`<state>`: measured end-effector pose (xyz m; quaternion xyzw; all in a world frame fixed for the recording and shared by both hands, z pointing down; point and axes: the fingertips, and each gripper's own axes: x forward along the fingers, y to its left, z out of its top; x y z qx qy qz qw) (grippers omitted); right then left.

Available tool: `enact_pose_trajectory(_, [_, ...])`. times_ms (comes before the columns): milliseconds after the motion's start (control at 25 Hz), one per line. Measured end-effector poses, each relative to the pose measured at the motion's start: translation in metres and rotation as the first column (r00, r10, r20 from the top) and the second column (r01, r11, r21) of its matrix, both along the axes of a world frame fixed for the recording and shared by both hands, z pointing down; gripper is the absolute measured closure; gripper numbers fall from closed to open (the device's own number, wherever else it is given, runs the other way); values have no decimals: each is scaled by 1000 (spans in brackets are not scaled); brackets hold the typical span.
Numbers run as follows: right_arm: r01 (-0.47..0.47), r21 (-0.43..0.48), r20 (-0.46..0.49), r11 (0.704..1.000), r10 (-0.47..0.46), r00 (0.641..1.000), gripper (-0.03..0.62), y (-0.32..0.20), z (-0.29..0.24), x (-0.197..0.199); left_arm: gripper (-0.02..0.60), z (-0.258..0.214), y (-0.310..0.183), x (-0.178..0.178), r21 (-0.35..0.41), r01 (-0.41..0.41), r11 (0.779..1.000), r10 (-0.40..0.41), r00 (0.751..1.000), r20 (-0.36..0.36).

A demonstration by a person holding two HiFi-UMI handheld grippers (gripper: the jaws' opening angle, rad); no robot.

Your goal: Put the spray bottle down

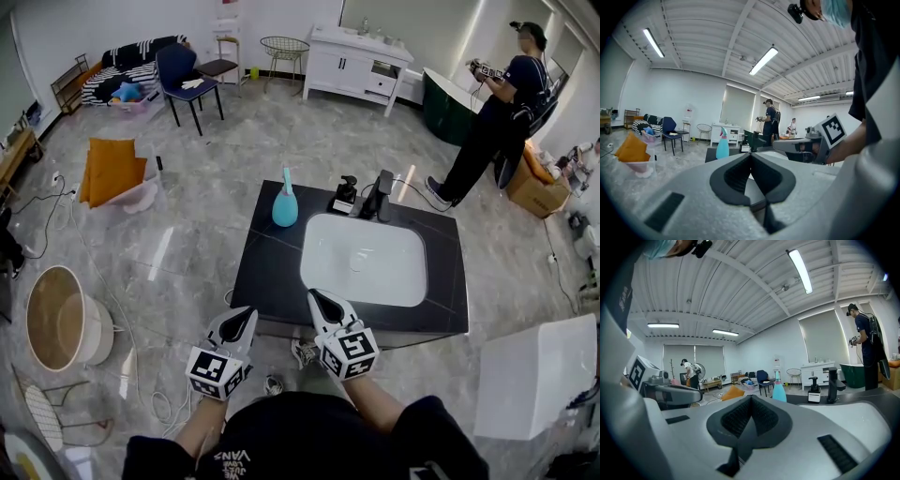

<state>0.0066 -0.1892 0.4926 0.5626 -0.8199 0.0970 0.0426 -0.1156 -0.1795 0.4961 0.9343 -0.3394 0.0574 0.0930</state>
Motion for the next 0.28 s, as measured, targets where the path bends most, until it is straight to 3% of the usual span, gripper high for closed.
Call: enact_pose_trajectory(280, [-2, 3, 0, 1000, 2, 1000, 595, -6, 2, -1, 571, 4, -6, -1, 1, 0, 1000, 0, 1000, -1])
